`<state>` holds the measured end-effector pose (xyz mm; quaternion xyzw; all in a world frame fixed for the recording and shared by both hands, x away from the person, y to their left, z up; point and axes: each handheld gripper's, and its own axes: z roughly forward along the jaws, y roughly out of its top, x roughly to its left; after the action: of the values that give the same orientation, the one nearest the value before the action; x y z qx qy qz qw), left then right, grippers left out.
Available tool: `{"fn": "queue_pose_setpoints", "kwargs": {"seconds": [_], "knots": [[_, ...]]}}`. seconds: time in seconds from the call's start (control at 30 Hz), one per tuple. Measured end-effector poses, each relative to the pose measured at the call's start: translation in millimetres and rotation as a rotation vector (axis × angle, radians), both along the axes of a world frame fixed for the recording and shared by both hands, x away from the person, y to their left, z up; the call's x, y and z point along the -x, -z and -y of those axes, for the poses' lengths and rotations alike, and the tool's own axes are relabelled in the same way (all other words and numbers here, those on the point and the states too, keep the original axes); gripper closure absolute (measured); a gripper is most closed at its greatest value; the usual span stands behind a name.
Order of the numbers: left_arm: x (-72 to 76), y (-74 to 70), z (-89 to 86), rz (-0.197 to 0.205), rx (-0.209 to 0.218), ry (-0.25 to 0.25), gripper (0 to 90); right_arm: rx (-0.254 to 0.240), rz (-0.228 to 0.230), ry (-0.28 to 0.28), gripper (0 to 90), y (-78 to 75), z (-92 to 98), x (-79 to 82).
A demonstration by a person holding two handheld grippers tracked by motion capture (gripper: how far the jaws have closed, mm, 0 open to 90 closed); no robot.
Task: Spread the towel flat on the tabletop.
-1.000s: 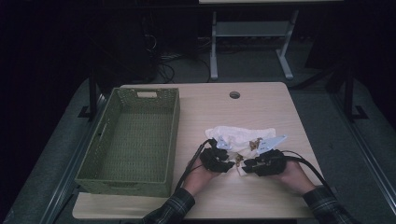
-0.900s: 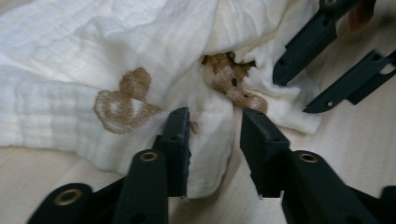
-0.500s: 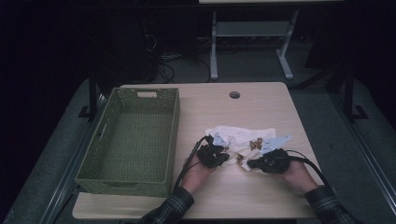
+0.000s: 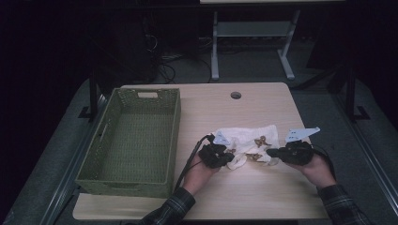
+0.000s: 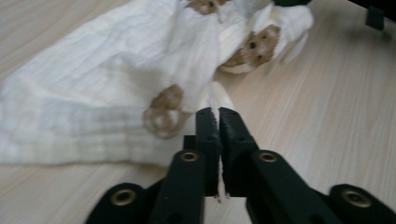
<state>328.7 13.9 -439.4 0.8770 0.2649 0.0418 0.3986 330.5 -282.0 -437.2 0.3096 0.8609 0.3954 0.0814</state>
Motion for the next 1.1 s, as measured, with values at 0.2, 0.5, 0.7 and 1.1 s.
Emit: {"fn": "queue_pose_setpoints", "kwargs": {"seconds": [0.2,0.5,0.7,1.1], "knots": [[2.0,9.9,23.8,0.009,-0.045,0.049,76.6,0.004,0.002,-0.01,88.4,1.5,-0.8,-1.5],[-9.1,25.9,48.5,0.044,-0.123,0.039,71.8,0.0,0.0,-0.011,88.4,1.6,0.1,-1.8],[-11.8,26.1,44.2,0.049,-0.126,0.028,87.8,-0.005,-0.005,-0.002,88.5,0.6,1.3,-1.6],[-10.2,-10.2,1.5,0.059,-0.047,-0.042,88.7,-0.03,0.03,0.045,88.5,-6.9,20.8,-3.8]]}}
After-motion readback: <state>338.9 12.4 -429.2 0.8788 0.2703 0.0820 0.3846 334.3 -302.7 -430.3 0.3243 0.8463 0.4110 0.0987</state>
